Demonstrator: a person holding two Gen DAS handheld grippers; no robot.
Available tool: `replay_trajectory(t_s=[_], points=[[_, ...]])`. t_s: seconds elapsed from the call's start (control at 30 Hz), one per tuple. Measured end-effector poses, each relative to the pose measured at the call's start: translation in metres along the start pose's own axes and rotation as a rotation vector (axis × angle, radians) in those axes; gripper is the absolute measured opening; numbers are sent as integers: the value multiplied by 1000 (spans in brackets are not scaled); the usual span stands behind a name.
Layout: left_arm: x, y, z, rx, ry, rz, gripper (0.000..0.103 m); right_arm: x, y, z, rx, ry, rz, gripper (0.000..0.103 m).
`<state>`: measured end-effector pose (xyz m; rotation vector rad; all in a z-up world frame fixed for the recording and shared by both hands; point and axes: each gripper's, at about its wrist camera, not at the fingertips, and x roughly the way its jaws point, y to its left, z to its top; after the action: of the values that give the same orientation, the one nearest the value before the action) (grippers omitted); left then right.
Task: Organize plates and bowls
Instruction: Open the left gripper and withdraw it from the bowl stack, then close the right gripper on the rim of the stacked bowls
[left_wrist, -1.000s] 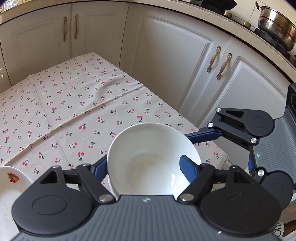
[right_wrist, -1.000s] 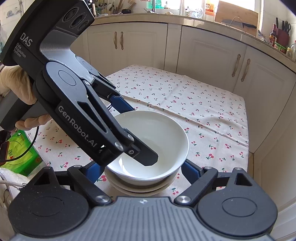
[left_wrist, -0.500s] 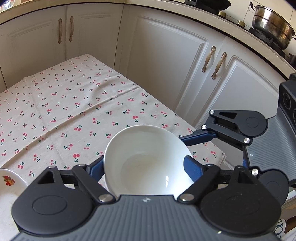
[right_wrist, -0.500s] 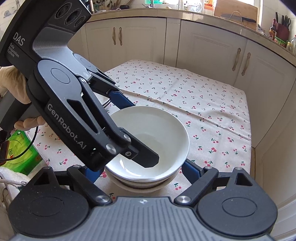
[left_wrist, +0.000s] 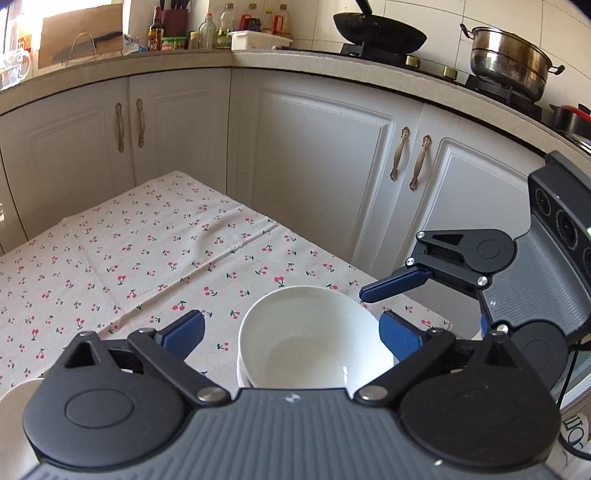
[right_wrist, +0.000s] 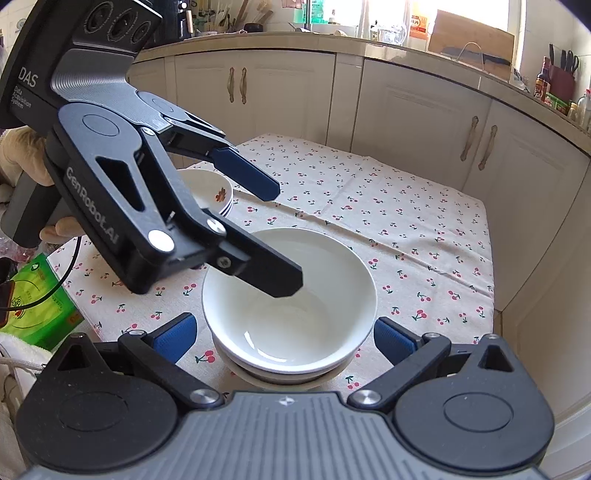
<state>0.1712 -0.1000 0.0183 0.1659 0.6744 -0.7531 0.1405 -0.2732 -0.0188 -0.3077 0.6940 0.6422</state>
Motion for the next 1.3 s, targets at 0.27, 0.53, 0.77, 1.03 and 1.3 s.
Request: replay_trajectory(t_s=[0.27,0.53,0.77,1.03,1.3], points=[[-18,-2,-25,32,10,-21,100,-13,6,-15,-23,-19,-33,103],[-4,-9,-63,76,127,-38,100,-1,4,-36,-26,48,-65,103],[31,-3,-79,62,214,-50,100,24,-1,-47,-22,114,-77,103],[54,0,-83,82,273,-50,100,42,-9,-56,3,152,-50,103],[56,-4,-87,155,260,-40,103,45,-17,-61,46,139,-7,103]])
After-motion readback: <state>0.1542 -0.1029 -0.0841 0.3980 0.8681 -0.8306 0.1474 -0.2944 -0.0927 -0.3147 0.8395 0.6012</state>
